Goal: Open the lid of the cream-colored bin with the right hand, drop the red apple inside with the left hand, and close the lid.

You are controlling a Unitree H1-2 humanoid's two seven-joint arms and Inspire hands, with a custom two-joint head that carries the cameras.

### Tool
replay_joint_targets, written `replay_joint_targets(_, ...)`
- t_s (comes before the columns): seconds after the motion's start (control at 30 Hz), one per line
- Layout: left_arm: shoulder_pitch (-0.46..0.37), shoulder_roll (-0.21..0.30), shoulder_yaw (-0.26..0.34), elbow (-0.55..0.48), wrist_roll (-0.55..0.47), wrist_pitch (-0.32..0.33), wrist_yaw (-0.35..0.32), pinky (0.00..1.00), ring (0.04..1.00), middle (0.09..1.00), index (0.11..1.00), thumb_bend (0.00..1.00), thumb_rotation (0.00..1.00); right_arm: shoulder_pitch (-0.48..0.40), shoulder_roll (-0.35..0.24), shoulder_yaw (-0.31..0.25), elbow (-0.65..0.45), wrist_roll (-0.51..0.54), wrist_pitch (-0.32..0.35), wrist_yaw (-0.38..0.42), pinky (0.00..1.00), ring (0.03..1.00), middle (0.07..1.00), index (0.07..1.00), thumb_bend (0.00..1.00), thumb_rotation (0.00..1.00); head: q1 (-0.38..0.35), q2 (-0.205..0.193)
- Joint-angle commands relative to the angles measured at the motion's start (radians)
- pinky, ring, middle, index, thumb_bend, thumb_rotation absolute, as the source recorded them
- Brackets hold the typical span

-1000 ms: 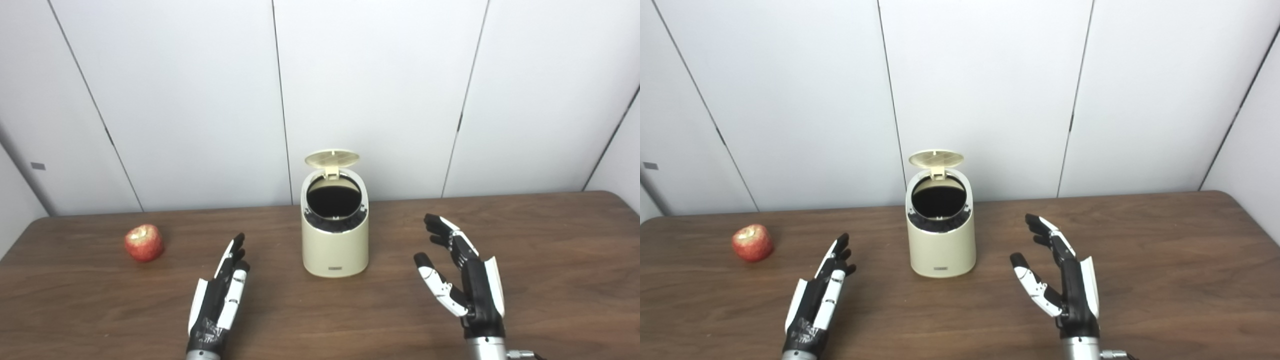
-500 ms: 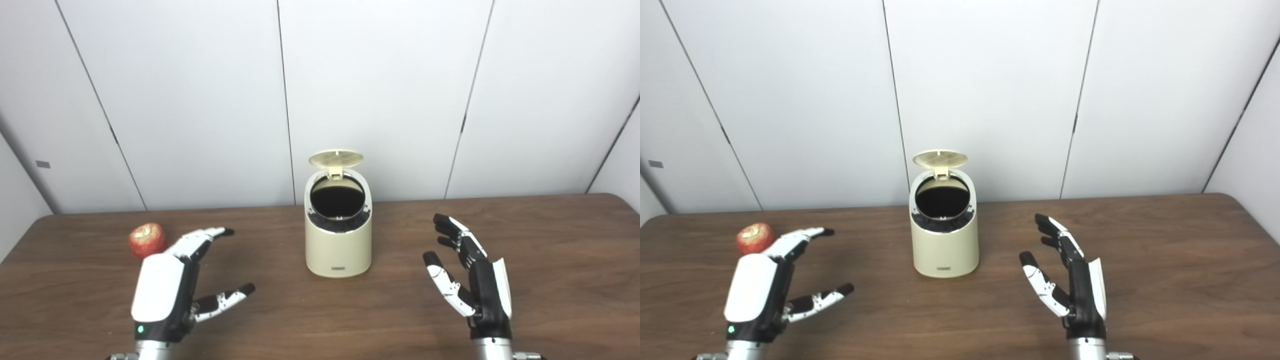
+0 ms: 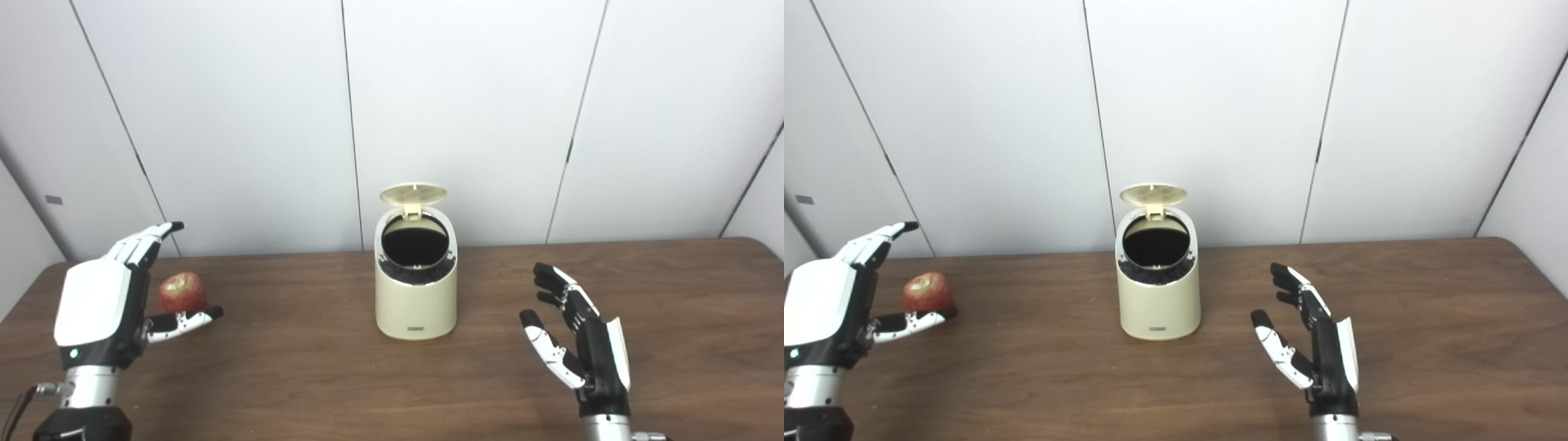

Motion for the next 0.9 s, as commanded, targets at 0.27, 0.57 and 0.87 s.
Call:
replay_joint_targets(0.27,-0.072,0.007,-0.024,0.043,0.042,0.102,-0.003,0.69,0.859,0.869,0.858,0.96,0.28,0.005,-0.057,-0.053,0.069,0.08,-0.07,0.03,0.77,0.815,0.808,0.8,0.21,0.5,0.133,-0.021)
replay_joint_targets(0.57,-0.095,-0.045,-0.038,0.079,-0.038,0.242,-0.088,0.75,0.871,0.879,0.868,0.96,0.28,-0.017,-0.079,-0.08,0.144,0.171,-0.088,0.069,0.75,0.808,0.81,0.799,0.21,0.51,0.292,-0.086)
replay_joint_targets(0.87,-0.134,-0.048,-0.071,0.115,-0.029,0.327,-0.096,0.78,0.905,0.915,0.906,0.96,0.31,-0.018,-0.097,-0.097,0.131,0.176,-0.08,0.085,0.63,0.751,0.764,0.734,0.32,0.71,0.445,-0.092)
